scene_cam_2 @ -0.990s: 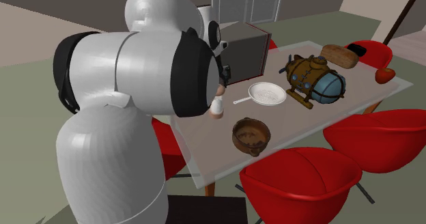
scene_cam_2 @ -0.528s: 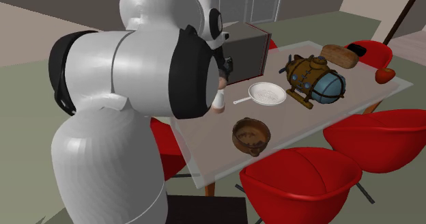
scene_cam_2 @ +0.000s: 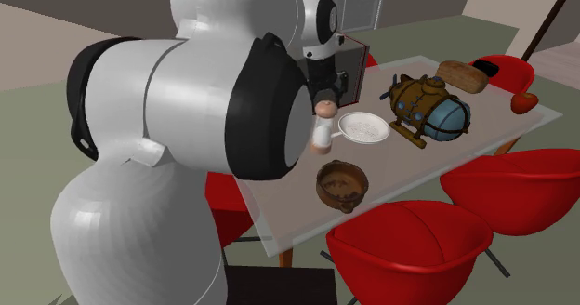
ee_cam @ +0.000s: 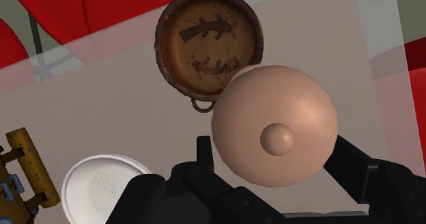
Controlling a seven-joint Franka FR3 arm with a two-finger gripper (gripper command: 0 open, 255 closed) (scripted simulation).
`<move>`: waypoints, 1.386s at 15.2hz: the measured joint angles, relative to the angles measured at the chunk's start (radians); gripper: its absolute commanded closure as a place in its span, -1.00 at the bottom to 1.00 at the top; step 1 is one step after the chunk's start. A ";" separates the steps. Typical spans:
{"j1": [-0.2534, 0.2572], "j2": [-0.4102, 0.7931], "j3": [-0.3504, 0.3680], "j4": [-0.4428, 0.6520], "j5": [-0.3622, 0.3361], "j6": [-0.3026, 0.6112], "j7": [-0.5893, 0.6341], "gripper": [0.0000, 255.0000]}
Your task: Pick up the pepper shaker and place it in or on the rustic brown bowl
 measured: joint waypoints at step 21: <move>-0.087 0.005 -0.062 -0.109 0.011 0.137 -0.135 1.00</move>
